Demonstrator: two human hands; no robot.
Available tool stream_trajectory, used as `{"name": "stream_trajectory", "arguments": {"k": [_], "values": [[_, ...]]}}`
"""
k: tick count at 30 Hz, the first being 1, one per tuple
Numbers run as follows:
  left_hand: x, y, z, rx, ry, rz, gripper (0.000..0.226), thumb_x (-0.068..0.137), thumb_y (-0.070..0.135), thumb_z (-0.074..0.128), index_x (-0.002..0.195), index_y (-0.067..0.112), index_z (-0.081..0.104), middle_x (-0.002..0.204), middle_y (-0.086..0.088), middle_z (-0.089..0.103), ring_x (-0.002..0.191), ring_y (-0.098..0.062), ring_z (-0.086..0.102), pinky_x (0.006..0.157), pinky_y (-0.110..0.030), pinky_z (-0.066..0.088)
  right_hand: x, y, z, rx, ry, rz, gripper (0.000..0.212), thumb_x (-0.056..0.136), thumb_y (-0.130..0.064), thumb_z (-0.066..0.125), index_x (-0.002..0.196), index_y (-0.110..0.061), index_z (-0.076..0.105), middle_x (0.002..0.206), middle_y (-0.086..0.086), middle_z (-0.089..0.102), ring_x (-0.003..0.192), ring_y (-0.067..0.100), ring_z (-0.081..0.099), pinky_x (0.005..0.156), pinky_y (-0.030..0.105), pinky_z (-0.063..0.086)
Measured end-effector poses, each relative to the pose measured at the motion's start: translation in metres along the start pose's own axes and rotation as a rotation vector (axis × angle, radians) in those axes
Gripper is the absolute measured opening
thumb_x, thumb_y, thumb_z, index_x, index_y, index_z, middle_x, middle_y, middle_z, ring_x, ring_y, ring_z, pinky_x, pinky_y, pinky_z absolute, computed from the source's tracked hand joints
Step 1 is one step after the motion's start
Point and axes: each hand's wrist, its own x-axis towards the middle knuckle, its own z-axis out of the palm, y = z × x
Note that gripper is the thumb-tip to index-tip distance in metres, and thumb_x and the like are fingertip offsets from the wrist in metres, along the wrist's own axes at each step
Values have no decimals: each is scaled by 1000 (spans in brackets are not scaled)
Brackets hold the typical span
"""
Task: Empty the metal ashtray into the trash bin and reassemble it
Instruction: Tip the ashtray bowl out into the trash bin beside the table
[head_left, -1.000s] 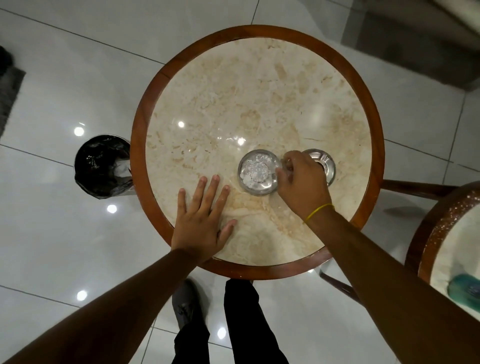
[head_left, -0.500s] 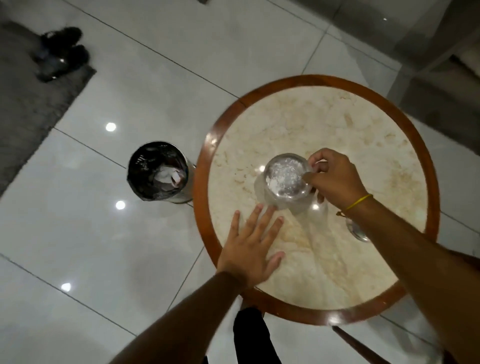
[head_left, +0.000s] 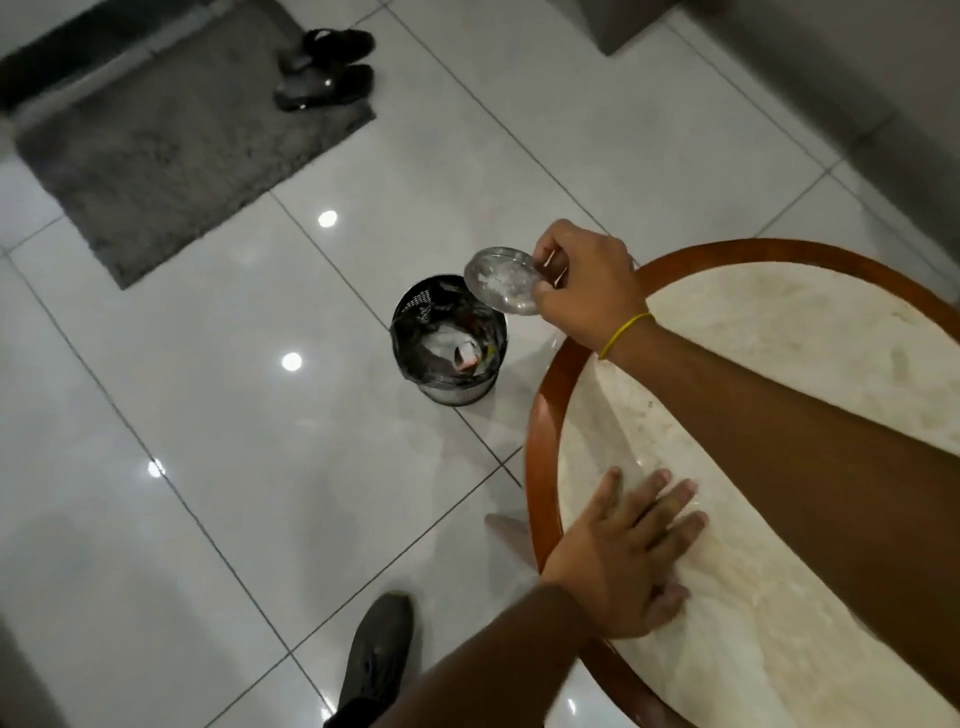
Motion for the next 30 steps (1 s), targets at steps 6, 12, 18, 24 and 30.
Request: {"name": "stream_trajectory", "arguments": {"k": [6,12,18,24,30], "values": [[-6,-2,6,39,85,-13,77,106,63,48,168,21,29,176,-4,25,166,-30,11,134,-59,-7,0,-18,57,-259,-99,-414,23,74,-6,69,95,-7,61,87,10,65,66,35,62,56,41,51],[-7,1,4,146,74,-49,82,103,66,50,170,22,31,179,-5,25,166,-30,12,133,-60,-9,2,-23,75,-443,-97,-590,27,69,3,73,93,1,63,81,20,66,57,44,61,45,43,51],[-10,1,-6,217,6,-45,82,103,69,46,170,25,32,179,-4,27,166,-29,14,133,-59,-10,7,-24,76,-466,-18,-586,23,72,2,72,93,-1,63,79,18,63,54,42,57,44,42,50],[-10,0,-15,234,-8,-46,78,105,70,42,169,27,34,177,-1,33,165,-28,20,135,-58,4,5,-26,79,-472,-4,-592,23,73,2,69,95,-1,63,82,19,64,57,41,58,45,44,51],[-13,1,-17,256,-27,-29,76,104,70,43,166,27,39,174,-1,40,162,-27,26,135,-58,4,-2,-26,83,-505,-67,-560,25,74,3,69,98,0,63,86,20,64,60,42,59,46,43,50]]}}
